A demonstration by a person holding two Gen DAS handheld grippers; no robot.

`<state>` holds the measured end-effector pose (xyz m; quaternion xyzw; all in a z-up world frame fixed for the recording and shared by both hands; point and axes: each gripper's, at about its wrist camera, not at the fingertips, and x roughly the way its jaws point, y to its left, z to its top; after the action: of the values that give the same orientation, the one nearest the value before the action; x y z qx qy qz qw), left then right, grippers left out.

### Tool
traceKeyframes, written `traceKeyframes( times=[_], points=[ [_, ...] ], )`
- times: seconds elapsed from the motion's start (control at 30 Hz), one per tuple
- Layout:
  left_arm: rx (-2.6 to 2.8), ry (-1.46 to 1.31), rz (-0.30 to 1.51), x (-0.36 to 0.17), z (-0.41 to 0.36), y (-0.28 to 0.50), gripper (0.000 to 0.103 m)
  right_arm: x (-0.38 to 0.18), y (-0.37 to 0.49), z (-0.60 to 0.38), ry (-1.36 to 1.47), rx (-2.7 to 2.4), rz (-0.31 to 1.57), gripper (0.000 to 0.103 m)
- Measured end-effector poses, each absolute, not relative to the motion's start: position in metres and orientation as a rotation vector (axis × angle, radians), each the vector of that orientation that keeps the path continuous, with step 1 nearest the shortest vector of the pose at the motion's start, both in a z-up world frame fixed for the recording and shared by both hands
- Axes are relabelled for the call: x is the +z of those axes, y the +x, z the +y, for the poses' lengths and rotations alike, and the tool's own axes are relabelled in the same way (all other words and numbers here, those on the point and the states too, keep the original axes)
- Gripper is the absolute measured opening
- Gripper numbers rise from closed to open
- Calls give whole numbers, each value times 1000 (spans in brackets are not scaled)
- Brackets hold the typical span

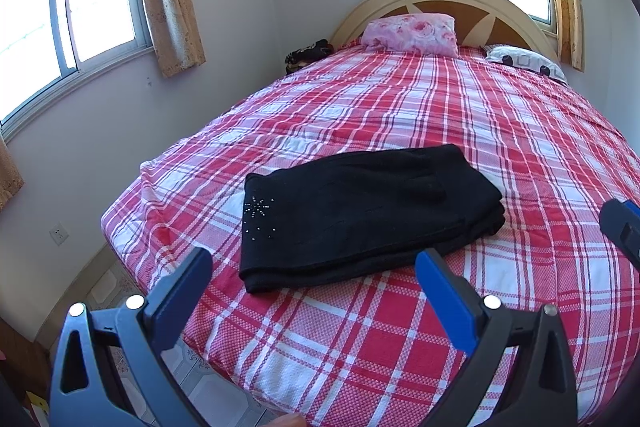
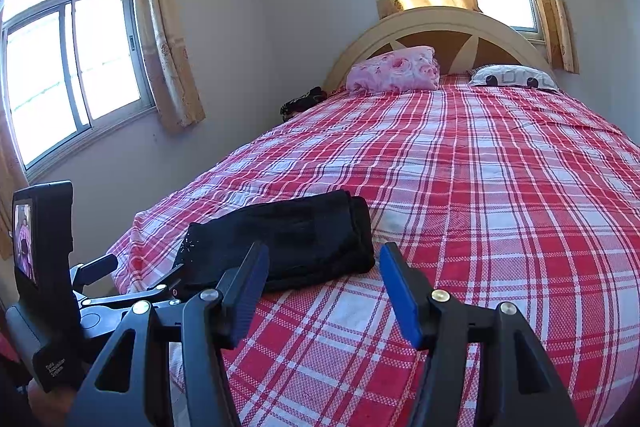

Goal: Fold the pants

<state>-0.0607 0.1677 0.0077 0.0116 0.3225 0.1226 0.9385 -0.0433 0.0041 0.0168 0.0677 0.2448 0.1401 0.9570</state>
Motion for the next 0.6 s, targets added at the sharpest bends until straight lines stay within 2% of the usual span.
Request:
traceKeyframes(
  times=[0.6],
  points=[
    [261,20,673,5,168,-51,103,10,-37,2,139,264,515,59]
  ],
)
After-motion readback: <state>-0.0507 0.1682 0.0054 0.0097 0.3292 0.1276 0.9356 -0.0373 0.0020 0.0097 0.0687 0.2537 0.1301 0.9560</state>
